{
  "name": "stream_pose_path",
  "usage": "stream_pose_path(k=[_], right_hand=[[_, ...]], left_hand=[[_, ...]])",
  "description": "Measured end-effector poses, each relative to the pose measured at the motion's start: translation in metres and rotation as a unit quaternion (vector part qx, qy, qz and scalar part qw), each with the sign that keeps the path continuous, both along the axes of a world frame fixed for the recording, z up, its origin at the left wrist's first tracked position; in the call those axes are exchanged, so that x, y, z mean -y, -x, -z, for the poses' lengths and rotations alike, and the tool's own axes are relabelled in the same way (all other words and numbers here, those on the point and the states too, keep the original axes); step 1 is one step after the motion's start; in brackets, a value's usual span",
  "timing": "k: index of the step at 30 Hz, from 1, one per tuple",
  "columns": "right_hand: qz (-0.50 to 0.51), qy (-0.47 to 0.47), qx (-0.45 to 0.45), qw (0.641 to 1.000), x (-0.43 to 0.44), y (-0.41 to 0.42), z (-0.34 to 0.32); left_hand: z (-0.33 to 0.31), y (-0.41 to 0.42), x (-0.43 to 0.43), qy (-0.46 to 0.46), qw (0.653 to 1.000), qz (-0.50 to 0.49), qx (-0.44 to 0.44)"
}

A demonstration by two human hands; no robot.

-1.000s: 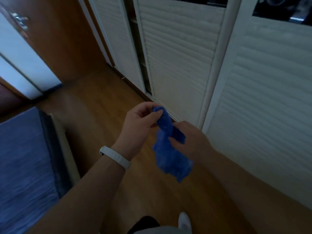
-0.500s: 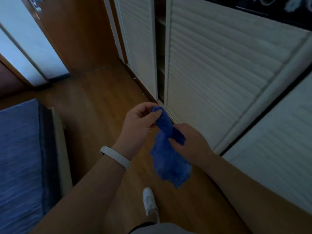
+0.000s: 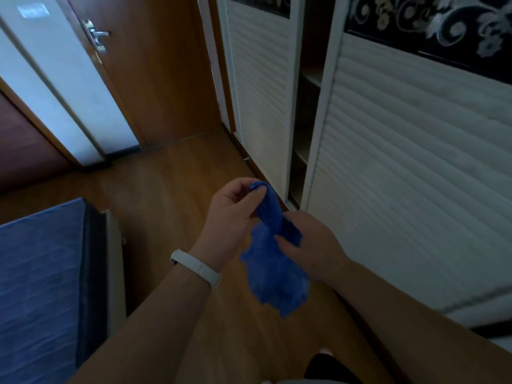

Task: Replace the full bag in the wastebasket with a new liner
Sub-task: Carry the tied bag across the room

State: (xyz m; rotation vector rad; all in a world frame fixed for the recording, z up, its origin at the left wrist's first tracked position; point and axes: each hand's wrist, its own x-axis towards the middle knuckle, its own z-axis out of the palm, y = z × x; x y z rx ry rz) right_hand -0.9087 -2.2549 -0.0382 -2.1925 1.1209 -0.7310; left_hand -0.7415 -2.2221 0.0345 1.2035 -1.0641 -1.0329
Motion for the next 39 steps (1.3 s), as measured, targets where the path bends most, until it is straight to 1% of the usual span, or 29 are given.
stream_pose_path(k=[5,9,12,16,19,23,26,29,34,39], right_hand=[[-0.035,-0.023,0.017,0.999,0.085,-0.031,0.014],[-0.075,-0.026,0.016,0.997,0.166,-0.054,0.021],[-0.105,-0.038,0.02,0.994,0.229,-0.071,0.017],[-0.151,-0.032,0.025,0.988,0.301,-0.093,0.005],[-0.173,-0.032,0.03,0.984,0.343,-0.114,-0.003],[-0.198,-0.032,0.022,0.979,0.382,-0.153,-0.007],[-0.214,-0.045,0.015,0.976,0.408,-0.191,-0.006],[-0.22,-0.055,0.014,0.974,0.433,-0.236,-0.004],[-0.215,-0.018,-0.003,0.976,0.476,-0.325,0.003],[-0.209,0.003,-0.028,0.977,0.509,-0.427,-0.006]], left_hand=[[0.009,-0.028,0.075,-0.004,0.999,-0.034,0.012],[0.015,-0.044,0.145,-0.026,0.997,-0.061,0.03],[0.008,-0.057,0.2,-0.038,0.995,-0.089,0.028],[-0.003,-0.073,0.26,-0.026,0.991,-0.127,0.036],[-0.007,-0.09,0.294,-0.023,0.986,-0.155,0.052],[-0.01,-0.124,0.321,-0.014,0.981,-0.188,0.037],[-0.005,-0.159,0.341,-0.015,0.977,-0.211,0.015],[0.003,-0.201,0.361,-0.01,0.977,-0.214,-0.001],[0.021,-0.293,0.401,-0.004,0.977,-0.212,-0.031],[0.017,-0.403,0.436,0.002,0.977,-0.206,-0.06]])
